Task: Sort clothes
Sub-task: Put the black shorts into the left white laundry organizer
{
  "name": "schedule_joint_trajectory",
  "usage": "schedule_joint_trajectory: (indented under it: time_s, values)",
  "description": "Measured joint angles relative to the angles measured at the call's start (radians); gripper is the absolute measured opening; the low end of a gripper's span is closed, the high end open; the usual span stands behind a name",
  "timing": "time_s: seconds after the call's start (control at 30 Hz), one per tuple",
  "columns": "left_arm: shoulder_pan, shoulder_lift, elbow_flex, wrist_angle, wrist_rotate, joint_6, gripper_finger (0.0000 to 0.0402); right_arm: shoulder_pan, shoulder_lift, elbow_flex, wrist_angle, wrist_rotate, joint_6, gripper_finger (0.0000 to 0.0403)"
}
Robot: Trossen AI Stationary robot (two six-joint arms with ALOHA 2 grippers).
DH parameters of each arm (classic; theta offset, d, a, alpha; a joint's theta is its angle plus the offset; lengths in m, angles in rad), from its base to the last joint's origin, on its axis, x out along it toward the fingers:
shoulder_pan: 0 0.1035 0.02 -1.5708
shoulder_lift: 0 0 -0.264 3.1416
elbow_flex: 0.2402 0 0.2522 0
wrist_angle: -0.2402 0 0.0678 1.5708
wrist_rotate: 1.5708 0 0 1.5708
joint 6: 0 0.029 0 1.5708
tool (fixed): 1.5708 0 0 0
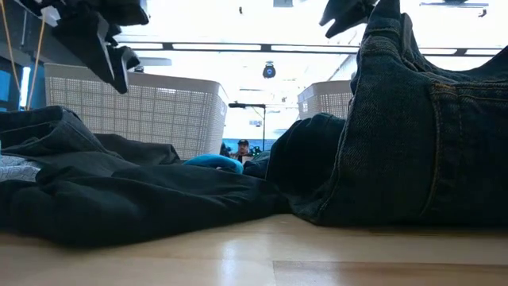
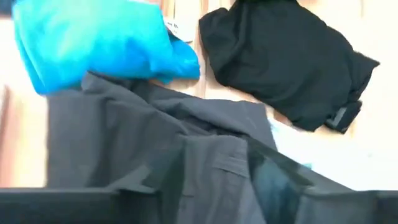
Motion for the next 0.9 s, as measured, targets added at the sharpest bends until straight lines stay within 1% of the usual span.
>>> schedule_joint_trajectory:
  time_s: [0.1,0.2,0.27,0.4,0.47,0.57,0.67,0.83,0.9]
  values:
    - [0.032,0.002,0.001,-0.074,-0.043,-0.002,0.0223,0.0,0.0,0.0,0.013,0.0,-0.018,0.0224]
    - [0.086,0.034,-0.001,-0.16,-0.1,-0.032,0.0256,0.0,0.0,0.001,0.014,0.0,-0.027,0.0224]
    - [0.12,0.061,-0.005,-0.177,-0.153,-0.033,0.0266,-0.001,0.0,0.001,0.015,0.0,-0.028,0.0224]
    - [0.18,0.119,-0.005,-0.16,-0.25,-0.027,0.0269,-0.001,0.0,0.001,0.023,0.0,-0.028,0.0224]
    - [0.213,0.155,-0.005,-0.157,-0.254,-0.026,0.0268,-0.001,0.0,0.001,0.023,0.0,-0.026,0.0224]
    - [0.257,0.214,-0.005,-0.156,-0.223,-0.02,0.0267,-0.001,0.0,0.001,0.026,0.0,-0.019,0.0224]
    - [0.288,0.273,-0.006,-0.152,-0.213,-0.003,0.0267,-0.001,0.0,0.001,0.027,0.0,-0.008,0.0224]
    - [0.312,0.366,-0.006,-0.129,-0.171,0.019,0.0265,-0.001,0.0,0.001,0.027,0.0,0.005,0.0224]
    - [0.312,0.403,-0.006,-0.123,-0.166,0.019,0.0258,-0.001,0.0,0.001,0.027,0.0,0.016,0.0224]
